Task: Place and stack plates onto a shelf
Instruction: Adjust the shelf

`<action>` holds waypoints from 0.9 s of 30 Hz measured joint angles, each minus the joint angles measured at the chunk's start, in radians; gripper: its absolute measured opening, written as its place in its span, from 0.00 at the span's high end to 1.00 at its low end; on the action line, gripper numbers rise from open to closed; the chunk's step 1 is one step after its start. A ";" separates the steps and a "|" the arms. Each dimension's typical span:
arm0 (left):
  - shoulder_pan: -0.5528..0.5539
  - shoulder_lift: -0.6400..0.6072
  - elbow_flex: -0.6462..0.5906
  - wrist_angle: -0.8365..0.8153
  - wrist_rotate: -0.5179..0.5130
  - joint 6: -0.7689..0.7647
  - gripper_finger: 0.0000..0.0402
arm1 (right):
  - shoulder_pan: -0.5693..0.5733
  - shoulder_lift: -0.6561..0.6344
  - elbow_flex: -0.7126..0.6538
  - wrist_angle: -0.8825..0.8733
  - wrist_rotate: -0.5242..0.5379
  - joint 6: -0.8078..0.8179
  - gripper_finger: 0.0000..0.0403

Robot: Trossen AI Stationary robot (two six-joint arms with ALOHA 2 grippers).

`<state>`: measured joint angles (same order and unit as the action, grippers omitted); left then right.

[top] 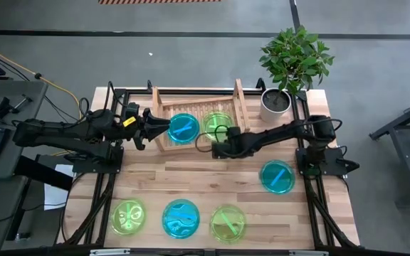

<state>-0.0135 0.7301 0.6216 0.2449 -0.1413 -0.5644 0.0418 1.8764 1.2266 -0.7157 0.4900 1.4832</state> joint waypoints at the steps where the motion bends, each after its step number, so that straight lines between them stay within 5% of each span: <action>1: 0.000 0.000 0.000 0.000 0.000 0.000 0.67 | -0.011 0.000 0.010 -0.031 0.002 0.002 1.00; 19: 0.000 0.002 0.000 -0.015 -0.056 0.000 0.67 | -0.147 0.013 0.051 -0.074 -0.072 -0.077 1.00; 27: 0.000 0.001 0.000 -0.015 -0.056 0.000 0.67 | -0.150 0.036 0.052 -0.018 -0.059 0.039 1.00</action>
<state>-0.0135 0.7315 0.6216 0.2296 -0.1974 -0.5643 -0.1081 1.9122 1.2781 -0.7338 0.4313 1.5219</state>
